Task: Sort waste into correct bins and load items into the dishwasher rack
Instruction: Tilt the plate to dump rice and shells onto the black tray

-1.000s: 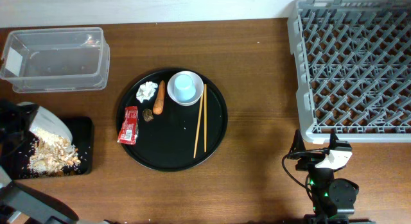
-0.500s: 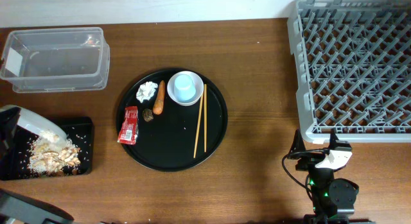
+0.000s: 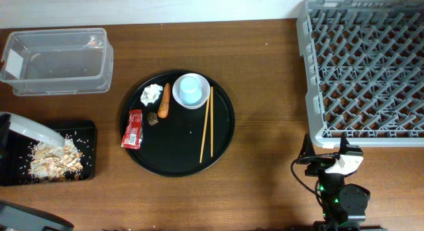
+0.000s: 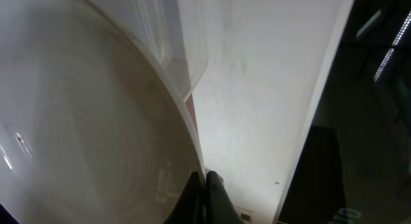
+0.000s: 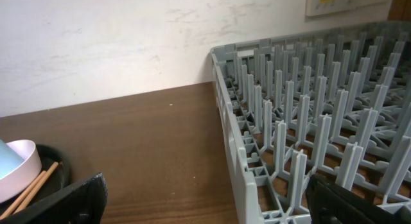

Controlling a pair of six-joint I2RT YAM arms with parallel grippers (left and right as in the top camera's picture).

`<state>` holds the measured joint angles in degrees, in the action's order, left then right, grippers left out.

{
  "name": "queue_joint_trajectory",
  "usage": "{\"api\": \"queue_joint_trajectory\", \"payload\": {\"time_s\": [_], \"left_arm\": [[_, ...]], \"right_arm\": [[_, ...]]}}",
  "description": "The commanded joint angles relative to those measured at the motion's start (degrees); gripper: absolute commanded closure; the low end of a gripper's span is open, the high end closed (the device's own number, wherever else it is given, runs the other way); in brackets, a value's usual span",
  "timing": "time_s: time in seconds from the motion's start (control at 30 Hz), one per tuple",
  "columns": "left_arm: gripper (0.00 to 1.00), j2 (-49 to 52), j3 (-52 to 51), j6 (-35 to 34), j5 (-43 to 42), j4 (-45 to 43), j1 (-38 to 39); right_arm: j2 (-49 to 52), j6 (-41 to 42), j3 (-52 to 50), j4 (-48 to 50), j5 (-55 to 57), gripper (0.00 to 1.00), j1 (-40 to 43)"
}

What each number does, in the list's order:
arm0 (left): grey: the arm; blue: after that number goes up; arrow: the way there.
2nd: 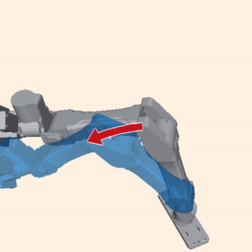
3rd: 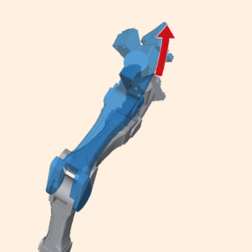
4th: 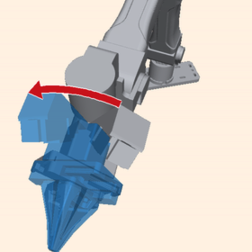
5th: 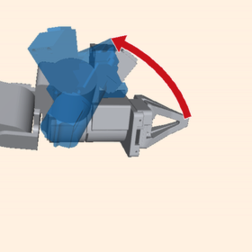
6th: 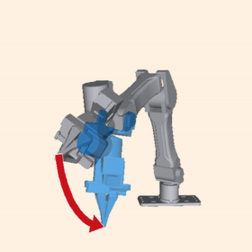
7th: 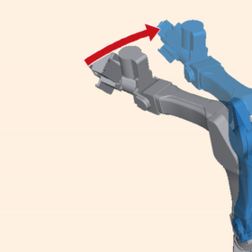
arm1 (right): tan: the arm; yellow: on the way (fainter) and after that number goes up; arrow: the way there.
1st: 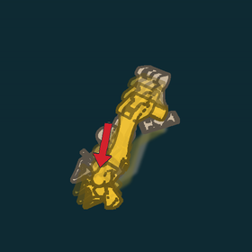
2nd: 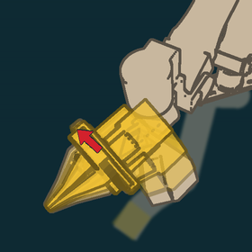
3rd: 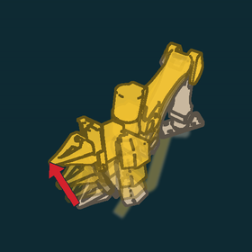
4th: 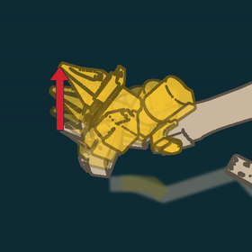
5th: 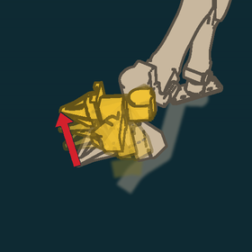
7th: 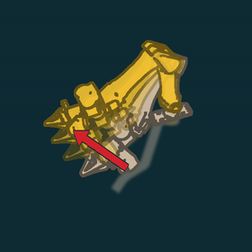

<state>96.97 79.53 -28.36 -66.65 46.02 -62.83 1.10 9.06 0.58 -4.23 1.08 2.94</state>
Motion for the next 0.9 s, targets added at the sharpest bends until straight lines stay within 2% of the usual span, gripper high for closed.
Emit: {"api": "queue_joint_trajectory", "payload": {"time_s": [0.0, 0.17, 0.23, 0.3, 0.37, 0.43, 0.47, 0.5, 0.57, 0.63, 0.7, 0.8, 0.87], "left_arm": [[0.99, -1.2, 1.1, -0.3, -1.4, -0.4, -0.3], [0.99, -1.1, 1.1, -0.3, -2.9, -0.9, -0.4], [0.99, -1.1, 1.1, -0.7, -8.5, -0.6, -0.3], [0.99, -1.1, 1.1, -0.7, -0.2, -0.4, -0.4], [0.99, -1.1, 1.1, -0.3, -3.8, 3.9, -0.5], [0.99, -1.1, 1.1, 1.5, 1.7, 0.9, 0.2], [0.99, -1.1, 1.1, 1.3, 1.2, 2.8, 0.2], [0.99, -1.1, 1.1, 1.1, -2.8, 4.6, 0.1], [0.99, -1.1, 1.1, 2.1, -1.2, 0.7, 0.6], [0.99, -1.1, 1.1, 1.9, -3.7, 2.4, 0.7], [0.99, -1.1, 1.1, 2.3, 0.7, 1.7, 0.8], [0.99, -1.1, 1.1, 2.7, -5.7, 3.3, 1.1], [0.99, -1.1, 1.1, 2.7, -6.1, 3.3, 1.6]], "right_arm": [[-0.4, 0.4, -0.2, -0.5, 0.9, 0.02, -0.3], [-0.4, 0.4, -0.2, -0.5, 0.9, 0.02, -0.3], [-0.4, 0.4, -0.2, -0.5, 0.9, 0.02, -0.3], [-0.4, 0.4, -0.2, -0.5, 0.9, 0.02, -0.3], [-0.4, 0.4, -0.2, -0.5, 0.9, 0.02, -0.3], [-0.4, 0.4, -0.2, -0.5, 0.9, 0.02, -0.3], [-0.4, 0.4, -0.2, -0.5, 0.9, 0.02, -0.3], [-0.4, 0.4, -0.2, -0.5, 0.9, 0.02, -0.3], [-0.4, 0.4, -0.2, -0.5, 0.9, 0.02, -0.3], [-0.4, 0.4, -0.2, -0.5, 0.9, 0.02, -0.3], [-0.4, 0.4, -0.2, -0.5, 0.9, 0.02, -0.3], [-0.4, 0.4, -0.2, -0.5, 0.9, 0.02, -0.3], [-0.4, 0.4, -0.2, -0.5, 0.9, 0.02, -0.3]]}}
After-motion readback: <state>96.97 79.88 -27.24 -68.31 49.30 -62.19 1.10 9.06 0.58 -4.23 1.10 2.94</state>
